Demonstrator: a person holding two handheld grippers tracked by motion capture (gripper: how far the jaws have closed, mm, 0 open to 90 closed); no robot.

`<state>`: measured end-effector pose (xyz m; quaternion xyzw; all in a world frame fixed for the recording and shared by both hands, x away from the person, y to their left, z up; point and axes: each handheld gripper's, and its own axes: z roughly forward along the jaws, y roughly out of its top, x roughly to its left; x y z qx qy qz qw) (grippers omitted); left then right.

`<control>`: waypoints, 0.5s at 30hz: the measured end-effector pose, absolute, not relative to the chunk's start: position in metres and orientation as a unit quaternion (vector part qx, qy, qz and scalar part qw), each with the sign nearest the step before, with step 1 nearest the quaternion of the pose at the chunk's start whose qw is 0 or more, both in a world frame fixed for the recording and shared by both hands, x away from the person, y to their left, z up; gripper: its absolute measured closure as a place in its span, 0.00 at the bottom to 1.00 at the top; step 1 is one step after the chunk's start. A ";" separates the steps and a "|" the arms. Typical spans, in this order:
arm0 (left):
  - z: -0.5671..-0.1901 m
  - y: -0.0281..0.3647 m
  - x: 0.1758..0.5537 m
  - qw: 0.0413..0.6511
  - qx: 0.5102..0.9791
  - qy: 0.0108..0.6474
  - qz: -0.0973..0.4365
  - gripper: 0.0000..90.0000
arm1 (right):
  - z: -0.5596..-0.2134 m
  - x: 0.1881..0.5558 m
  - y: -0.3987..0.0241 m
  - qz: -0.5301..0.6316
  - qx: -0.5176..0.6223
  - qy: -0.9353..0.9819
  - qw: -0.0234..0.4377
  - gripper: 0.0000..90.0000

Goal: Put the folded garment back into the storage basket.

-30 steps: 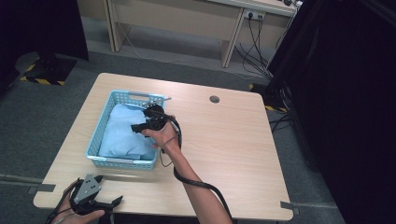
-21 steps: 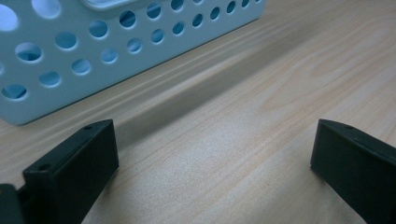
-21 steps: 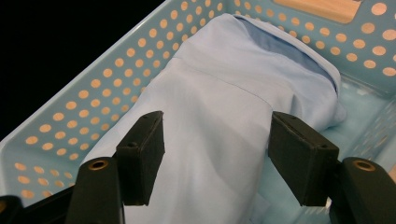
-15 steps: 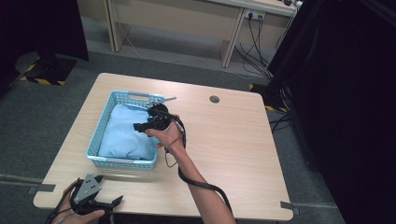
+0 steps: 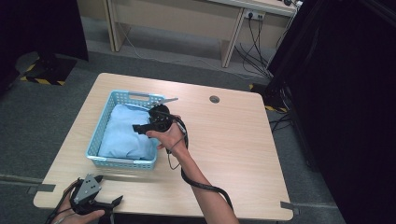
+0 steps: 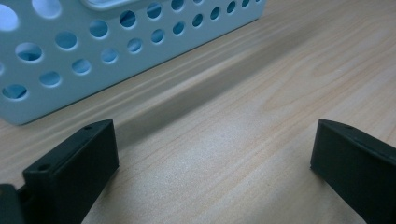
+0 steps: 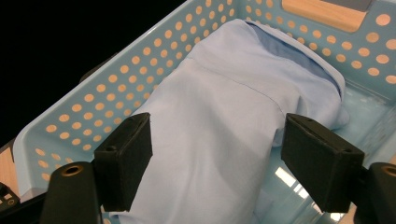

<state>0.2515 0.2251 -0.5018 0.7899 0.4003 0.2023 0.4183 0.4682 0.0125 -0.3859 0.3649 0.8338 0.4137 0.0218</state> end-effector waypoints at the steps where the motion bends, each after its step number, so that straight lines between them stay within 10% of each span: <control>1: -0.502 0.225 0.251 0.418 0.790 0.400 0.202 0.00 | -0.386 0.468 0.012 0.414 0.365 0.834 0.022 0.28; 15: -0.502 0.225 0.251 0.419 0.790 0.400 0.202 0.00 | -0.381 0.464 0.009 0.422 0.363 0.830 0.026 0.21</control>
